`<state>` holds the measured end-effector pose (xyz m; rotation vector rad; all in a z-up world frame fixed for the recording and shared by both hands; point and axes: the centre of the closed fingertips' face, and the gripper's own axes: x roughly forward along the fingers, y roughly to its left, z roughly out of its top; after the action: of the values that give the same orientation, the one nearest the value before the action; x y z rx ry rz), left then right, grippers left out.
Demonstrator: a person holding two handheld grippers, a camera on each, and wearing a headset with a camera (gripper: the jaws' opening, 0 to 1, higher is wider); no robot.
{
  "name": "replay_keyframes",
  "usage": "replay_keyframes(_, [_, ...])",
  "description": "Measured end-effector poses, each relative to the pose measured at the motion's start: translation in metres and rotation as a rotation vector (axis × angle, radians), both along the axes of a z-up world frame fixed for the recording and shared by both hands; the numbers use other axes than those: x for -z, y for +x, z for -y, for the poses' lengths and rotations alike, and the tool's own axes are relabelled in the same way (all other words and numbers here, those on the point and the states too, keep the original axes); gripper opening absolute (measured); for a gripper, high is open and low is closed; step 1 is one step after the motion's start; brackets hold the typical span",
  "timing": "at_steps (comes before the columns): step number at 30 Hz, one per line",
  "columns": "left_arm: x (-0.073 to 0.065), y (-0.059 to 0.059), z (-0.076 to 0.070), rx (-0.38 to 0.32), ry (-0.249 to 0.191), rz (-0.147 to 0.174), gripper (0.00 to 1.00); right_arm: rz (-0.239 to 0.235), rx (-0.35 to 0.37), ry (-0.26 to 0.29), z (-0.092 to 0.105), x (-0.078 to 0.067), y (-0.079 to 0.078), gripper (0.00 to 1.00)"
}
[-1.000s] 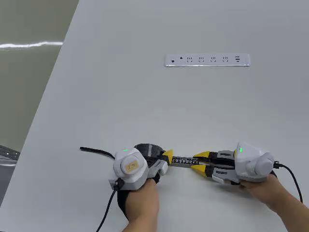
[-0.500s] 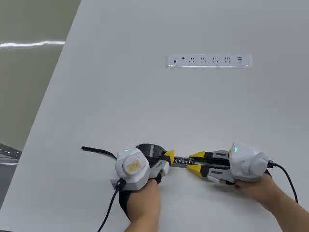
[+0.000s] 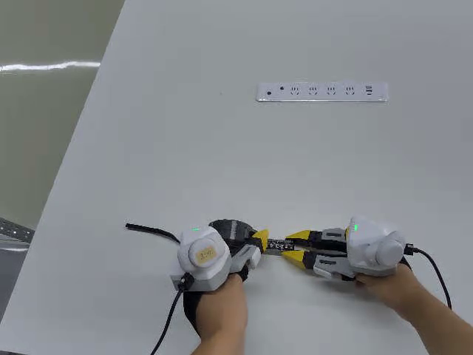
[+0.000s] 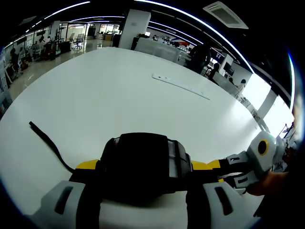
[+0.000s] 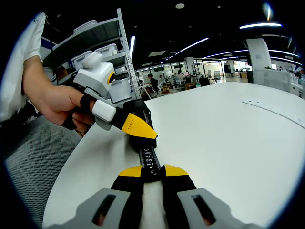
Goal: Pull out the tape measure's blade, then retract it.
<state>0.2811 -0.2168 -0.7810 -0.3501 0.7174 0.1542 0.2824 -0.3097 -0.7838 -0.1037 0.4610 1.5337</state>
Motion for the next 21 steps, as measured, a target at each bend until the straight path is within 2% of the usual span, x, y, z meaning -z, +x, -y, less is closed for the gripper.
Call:
replay_keyframes(8, [0.000, 0.000, 0.000, -0.006, -0.010, -0.003, 0.70, 0.004, -0.006, 0.001, -0.007, 0.000, 0.000, 0.13])
replay_keyframes(12, [0.000, 0.000, 0.000, -0.008, -0.016, -0.004, 0.69, -0.017, -0.002, 0.002, -0.011, 0.000, 0.000, 0.13])
replay_keyframes(21, [-0.001, 0.001, -0.001, -0.015, -0.024, -0.004, 0.69, -0.005, -0.024, 0.003, -0.024, 0.000, -0.002, 0.13])
